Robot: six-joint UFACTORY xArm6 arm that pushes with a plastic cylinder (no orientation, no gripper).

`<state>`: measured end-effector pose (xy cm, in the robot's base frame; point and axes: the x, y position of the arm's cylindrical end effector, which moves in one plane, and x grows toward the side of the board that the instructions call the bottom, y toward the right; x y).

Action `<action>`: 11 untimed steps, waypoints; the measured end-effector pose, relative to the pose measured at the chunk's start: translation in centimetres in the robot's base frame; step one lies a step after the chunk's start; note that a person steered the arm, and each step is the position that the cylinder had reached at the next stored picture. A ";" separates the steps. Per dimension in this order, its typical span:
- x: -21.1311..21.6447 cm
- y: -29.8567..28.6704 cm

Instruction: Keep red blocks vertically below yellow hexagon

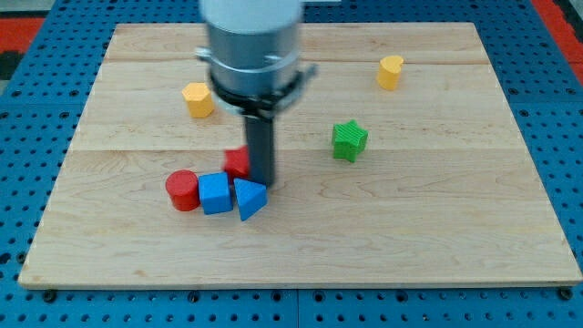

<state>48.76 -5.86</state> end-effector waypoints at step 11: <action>1.5 0.7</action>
<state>50.28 -5.18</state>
